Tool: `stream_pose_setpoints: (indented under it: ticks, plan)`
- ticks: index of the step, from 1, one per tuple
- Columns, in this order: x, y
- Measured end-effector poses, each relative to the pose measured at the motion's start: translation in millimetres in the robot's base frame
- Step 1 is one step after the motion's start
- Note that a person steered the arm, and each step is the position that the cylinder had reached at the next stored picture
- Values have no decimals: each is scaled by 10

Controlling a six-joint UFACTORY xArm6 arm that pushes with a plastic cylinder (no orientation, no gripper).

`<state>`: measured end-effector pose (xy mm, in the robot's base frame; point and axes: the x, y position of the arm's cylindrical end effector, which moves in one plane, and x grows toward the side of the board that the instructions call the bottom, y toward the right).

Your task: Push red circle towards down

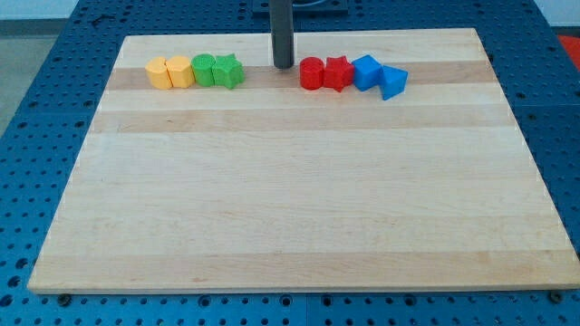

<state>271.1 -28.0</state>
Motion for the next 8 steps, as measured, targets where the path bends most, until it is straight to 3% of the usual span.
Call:
stream_pose_setpoints:
  ticks: [1, 5, 8]
  plan:
    - [119, 60]
    - [-105, 600]
    - [58, 413]
